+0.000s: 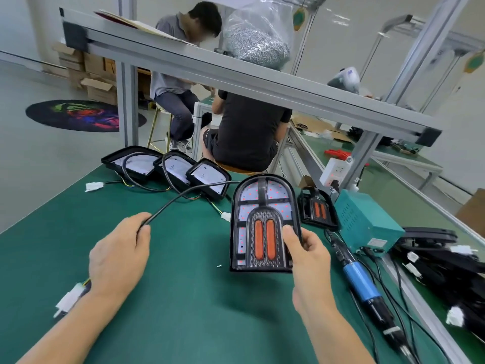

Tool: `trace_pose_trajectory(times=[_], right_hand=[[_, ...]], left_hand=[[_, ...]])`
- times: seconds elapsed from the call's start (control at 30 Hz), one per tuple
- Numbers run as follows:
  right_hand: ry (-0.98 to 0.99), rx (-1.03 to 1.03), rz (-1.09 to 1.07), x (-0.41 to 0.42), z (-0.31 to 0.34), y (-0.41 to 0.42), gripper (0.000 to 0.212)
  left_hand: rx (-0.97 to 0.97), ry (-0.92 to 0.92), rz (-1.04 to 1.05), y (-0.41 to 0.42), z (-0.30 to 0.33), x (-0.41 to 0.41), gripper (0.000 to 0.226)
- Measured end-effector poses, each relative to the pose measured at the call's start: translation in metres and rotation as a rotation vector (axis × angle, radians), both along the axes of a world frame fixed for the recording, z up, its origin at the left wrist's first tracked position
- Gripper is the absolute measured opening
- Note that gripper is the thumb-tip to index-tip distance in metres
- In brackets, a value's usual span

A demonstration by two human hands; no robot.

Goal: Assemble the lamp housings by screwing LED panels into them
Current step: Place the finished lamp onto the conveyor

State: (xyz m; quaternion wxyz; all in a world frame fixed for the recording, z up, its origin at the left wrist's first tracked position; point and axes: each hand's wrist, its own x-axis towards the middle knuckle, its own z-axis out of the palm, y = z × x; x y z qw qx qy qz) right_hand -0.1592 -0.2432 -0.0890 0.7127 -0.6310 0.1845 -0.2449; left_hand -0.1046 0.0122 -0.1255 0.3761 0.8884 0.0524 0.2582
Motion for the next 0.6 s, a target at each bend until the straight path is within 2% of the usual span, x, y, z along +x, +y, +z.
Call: trace_pose_trajectory(times=[0.1,0.17,0.37,0.6], right_hand=[[0.017,0.125,0.046,-0.003,0.000,-0.002,0.019],[0.038,0.190,0.135,-0.006,0.001,-0.001,0.023],[0.068,0.378,0.333,-0.009,0.006,0.012,0.043],[0.066,0.386,0.435,-0.008,0.008,0.030,0.049]], left_hand=[[-0.040,-0.087,-0.083,-0.008,0.001,-0.001,0.024],[-0.133,-0.135,-0.190,-0.014,0.003,0.005,0.026],[-0.928,-0.063,-0.361,-0.041,0.033,0.019,0.027],[-1.375,0.250,-0.525,-0.072,0.042,0.018,0.025]])
